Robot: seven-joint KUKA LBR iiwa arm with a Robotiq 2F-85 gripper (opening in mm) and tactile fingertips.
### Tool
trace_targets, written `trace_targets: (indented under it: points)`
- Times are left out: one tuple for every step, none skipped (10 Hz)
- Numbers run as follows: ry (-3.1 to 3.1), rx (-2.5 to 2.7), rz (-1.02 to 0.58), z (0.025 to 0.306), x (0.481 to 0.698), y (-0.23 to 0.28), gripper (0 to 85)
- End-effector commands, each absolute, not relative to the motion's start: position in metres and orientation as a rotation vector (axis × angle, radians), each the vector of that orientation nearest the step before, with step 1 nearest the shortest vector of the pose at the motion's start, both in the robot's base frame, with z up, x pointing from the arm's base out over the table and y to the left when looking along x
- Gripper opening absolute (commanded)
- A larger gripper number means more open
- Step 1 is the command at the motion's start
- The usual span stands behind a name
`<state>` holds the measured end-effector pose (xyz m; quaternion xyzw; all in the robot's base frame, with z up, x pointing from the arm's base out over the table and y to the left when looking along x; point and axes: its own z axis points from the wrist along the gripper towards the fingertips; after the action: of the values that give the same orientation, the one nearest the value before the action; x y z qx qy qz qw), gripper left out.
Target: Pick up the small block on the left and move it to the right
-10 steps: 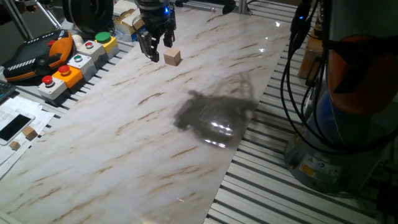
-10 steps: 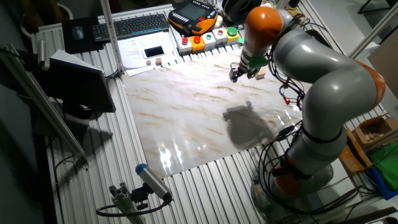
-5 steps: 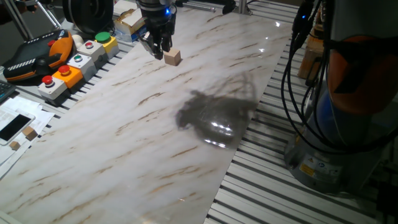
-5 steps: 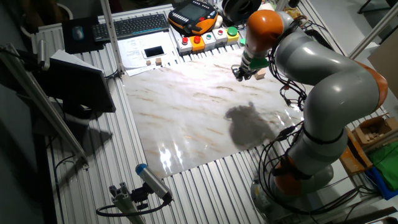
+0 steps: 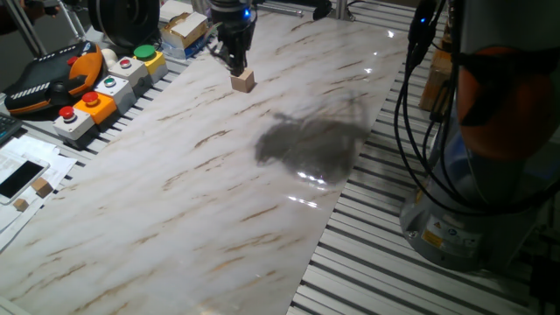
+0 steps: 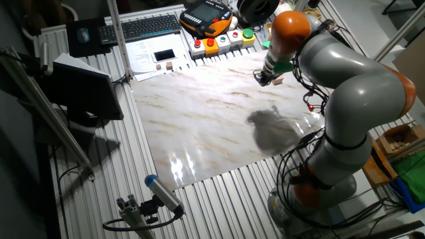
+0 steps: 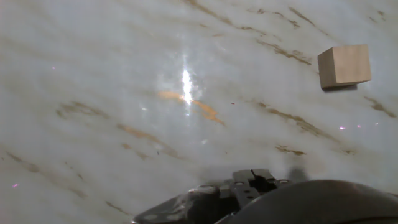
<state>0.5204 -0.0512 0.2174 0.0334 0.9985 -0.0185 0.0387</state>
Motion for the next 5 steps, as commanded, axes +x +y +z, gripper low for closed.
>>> trace_targets:
  points:
    - [3.063,0.105,-0.047,0.215,0.52,-0.057,0.7]
    - [3.062,0.115,-0.04,0.21,0.518,-0.064,0.7]
    - [3.066,0.134,-0.037,0.209,0.517,-0.068,0.7]
    - [3.069,0.158,-0.051,0.207,0.518,-0.072,0.7]
    - [3.068,0.176,-0.069,0.204,0.517,-0.075,0.7]
